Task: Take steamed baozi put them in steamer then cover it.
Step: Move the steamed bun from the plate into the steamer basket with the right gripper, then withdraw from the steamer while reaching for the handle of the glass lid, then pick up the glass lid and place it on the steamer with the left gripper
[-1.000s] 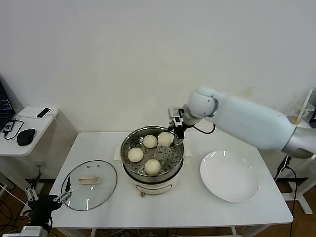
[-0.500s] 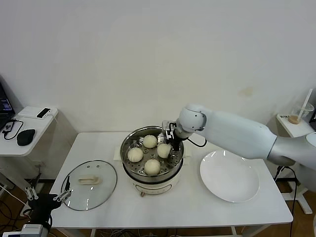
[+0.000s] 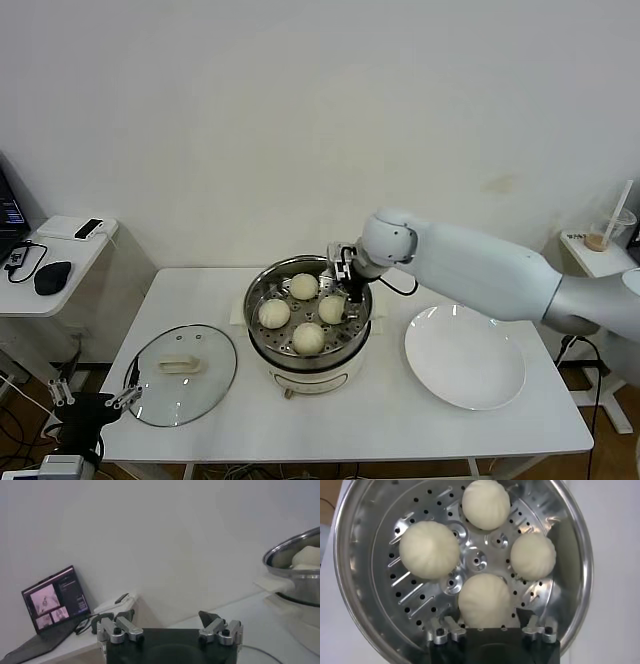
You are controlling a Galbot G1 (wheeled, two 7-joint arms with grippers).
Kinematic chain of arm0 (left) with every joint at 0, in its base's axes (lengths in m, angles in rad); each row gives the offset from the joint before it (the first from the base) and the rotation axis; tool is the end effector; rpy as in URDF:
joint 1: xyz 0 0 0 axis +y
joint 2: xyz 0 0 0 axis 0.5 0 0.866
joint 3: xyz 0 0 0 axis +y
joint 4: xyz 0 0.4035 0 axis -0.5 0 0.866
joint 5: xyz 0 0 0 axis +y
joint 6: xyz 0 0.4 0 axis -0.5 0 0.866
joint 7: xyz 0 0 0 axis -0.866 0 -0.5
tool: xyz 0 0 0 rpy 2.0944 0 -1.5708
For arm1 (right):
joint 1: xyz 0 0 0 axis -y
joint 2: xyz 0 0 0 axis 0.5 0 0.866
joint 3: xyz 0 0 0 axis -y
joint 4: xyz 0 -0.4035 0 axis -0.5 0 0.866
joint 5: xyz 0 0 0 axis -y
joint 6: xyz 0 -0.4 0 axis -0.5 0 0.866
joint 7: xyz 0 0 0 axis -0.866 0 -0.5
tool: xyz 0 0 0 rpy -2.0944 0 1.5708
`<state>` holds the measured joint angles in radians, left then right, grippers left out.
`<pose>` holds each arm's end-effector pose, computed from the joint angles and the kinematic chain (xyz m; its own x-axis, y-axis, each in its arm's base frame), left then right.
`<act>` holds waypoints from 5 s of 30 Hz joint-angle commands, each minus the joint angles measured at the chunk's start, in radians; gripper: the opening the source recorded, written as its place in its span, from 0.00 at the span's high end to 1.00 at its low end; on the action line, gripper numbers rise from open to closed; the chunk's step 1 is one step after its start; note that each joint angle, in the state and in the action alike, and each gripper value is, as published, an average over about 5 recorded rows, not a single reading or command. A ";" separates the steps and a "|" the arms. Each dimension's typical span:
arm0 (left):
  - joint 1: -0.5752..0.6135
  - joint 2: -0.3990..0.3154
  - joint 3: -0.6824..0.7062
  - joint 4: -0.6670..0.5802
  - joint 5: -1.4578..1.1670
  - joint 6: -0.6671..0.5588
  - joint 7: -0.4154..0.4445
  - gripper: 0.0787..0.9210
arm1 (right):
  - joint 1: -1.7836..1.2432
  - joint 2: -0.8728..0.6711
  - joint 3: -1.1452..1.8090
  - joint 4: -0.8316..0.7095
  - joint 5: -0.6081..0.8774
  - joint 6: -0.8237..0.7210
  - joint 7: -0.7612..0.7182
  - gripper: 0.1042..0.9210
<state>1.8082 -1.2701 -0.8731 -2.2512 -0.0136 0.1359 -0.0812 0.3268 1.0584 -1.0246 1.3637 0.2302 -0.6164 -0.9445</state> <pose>0.1333 0.1467 -0.2837 -0.9753 -0.1976 0.0990 -0.1362 0.8901 0.4349 0.6051 0.1029 -0.1116 -0.2581 -0.2811 0.9243 -0.9502 -0.0993 -0.2955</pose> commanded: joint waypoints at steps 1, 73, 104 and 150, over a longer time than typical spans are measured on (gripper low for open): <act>-0.005 0.000 0.003 0.003 -0.004 -0.001 -0.001 0.12 | 0.077 -0.098 0.035 0.124 0.018 0.013 -0.009 0.13; -0.360 0.138 0.217 0.676 1.319 -0.283 -0.136 0.12 | -2.028 0.380 1.902 0.634 -0.060 0.779 0.854 0.12; -0.599 0.117 0.285 0.908 1.305 -0.260 -0.126 0.13 | -2.063 0.426 1.865 0.637 -0.116 0.819 0.861 0.12; -0.366 0.215 0.048 0.367 1.089 -0.081 0.036 0.93 | -2.055 0.377 1.805 0.656 -0.066 0.785 0.845 0.12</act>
<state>1.3889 -1.1113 -0.7372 -1.6389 1.1729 -0.0422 -0.1887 -1.7296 1.4406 0.7853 2.0226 0.1542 0.1743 -0.0967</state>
